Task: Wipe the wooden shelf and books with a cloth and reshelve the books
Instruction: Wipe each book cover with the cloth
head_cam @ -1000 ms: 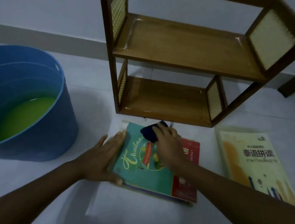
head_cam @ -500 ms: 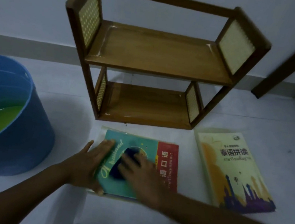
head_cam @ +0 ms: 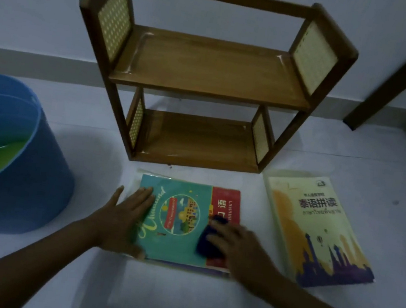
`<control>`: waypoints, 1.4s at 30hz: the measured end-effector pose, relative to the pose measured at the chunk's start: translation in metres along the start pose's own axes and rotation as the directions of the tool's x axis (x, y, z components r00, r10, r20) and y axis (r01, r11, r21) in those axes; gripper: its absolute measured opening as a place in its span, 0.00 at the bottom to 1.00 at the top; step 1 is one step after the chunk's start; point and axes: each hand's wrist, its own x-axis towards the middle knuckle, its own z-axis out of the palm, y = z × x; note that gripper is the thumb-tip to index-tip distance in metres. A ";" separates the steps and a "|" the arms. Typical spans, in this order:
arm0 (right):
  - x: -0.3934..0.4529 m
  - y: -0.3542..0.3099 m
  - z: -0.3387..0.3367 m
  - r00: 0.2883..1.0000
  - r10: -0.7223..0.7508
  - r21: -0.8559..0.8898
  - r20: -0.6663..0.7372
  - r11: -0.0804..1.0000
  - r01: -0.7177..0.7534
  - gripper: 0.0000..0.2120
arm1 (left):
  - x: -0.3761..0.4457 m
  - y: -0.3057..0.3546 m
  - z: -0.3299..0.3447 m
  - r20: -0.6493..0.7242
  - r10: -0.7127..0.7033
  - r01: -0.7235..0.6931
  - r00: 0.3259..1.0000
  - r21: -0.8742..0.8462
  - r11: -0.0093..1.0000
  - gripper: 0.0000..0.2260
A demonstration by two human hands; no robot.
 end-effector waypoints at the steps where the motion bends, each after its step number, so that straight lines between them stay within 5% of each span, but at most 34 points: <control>1: -0.002 0.021 0.002 0.988 0.154 -0.007 -0.011 0.988 -0.154 0.28 | -0.002 0.009 -0.001 0.011 0.013 -0.013 1.000 0.009 1.000 0.58; 3: -0.015 0.055 0.005 0.937 0.348 -0.075 0.037 0.936 -0.344 0.34 | -0.001 0.032 0.001 -0.005 0.057 -0.057 0.998 0.018 0.998 0.57; 6: -0.020 0.052 0.014 0.930 0.338 -0.167 0.144 0.935 -0.314 0.31 | 0.004 0.046 0.010 0.000 0.070 -0.069 0.998 0.067 0.995 0.54; 10: -0.021 0.048 0.022 0.922 0.360 -0.046 0.142 0.933 -0.357 0.29 | 0.010 0.045 0.012 0.064 0.068 -0.075 0.996 0.104 0.992 0.52; 13: -0.021 0.063 0.019 0.921 0.321 0.059 0.221 0.938 -0.341 0.29 | 0.005 0.048 -0.015 0.175 0.112 -0.136 0.978 0.128 0.982 0.39; 15: -0.019 0.068 0.010 0.862 0.384 0.223 0.332 0.856 -0.467 0.29 | 0.000 0.050 -0.043 0.095 0.189 -0.195 0.977 0.055 0.979 0.27; 17: -0.014 0.068 -0.007 0.795 0.493 0.495 0.354 0.623 -0.606 0.32 | -0.009 0.055 -0.079 -0.090 0.196 -0.209 0.977 -0.177 0.962 0.20; 20: 0.003 0.058 -0.041 0.648 0.635 0.797 0.421 0.082 -0.598 0.34 | -0.016 0.057 -0.122 -0.220 0.053 -0.174 0.974 -0.578 0.797 0.13; 22: 0.013 0.050 -0.058 0.721 0.475 0.861 0.504 -0.340 -0.378 0.35 | -0.018 0.053 -0.130 -0.151 -0.002 -0.130 0.988 -0.857 0.499 0.15; 24: 0.024 0.039 -0.069 0.761 0.360 0.788 0.539 -0.534 -0.306 0.23 | -0.022 0.048 -0.125 -0.027 -0.001 -0.026 1.000 -0.964 0.263 0.23; 25: 0.029 0.037 -0.069 0.734 0.369 0.766 0.570 -0.560 -0.314 0.19 | -0.023 0.045 -0.115 0.017 -0.018 0.021 1.000 -0.960 0.279 0.27; 29: 0.040 0.027 -0.048 0.642 0.400 0.746 0.653 -0.487 -0.455 0.18 | -0.014 0.033 -0.060 0.153 -0.095 0.170 0.984 -0.616 0.769 0.24; 31: 0.046 0.022 -0.037 0.651 0.385 0.757 0.654 -0.325 -0.567 0.14 | -0.006 0.026 -0.032 0.208 -0.139 0.225 0.968 -0.476 0.850 0.26; 32: 0.046 0.022 -0.033 0.676 0.422 0.781 0.605 -0.148 -0.607 0.11 | -0.003 0.025 -0.023 0.203 -0.168 0.240 0.965 -0.413 0.878 0.24; 33: 0.043 0.026 -0.027 0.722 0.488 0.766 0.490 0.155 -0.624 0.09 | 0.000 0.025 -0.017 0.169 -0.193 0.239 0.966 -0.316 0.918 0.22; 35: 0.031 0.036 -0.009 0.815 0.540 0.417 0.209 0.705 -0.574 0.16 | 0.001 0.025 -0.012 0.000 -0.212 0.211 0.977 -0.096 0.973 0.23; 36: 0.020 0.041 0.002 0.846 0.514 0.210 0.144 0.819 -0.534 0.21 | 0.000 0.024 -0.010 -0.106 -0.190 0.187 0.976 -0.041 0.981 0.27; 38: -0.002 0.045 0.025 0.887 0.451 0.028 0.101 0.890 -0.456 0.27 | -0.001 0.015 -0.001 -0.176 -0.077 0.068 0.981 -0.053 0.996 0.41; 40: -0.013 0.052 0.038 0.915 0.378 -0.006 0.143 0.924 -0.381 0.28 | -0.002 0.007 0.005 -0.053 0.080 -0.083 0.995 -0.066 0.994 0.54; 42: -0.008 0.060 0.034 0.888 0.446 0.132 0.109 0.879 -0.458 0.26 | -0.001 0.003 0.011 0.041 0.133 -0.132 0.990 -0.031 0.991 0.56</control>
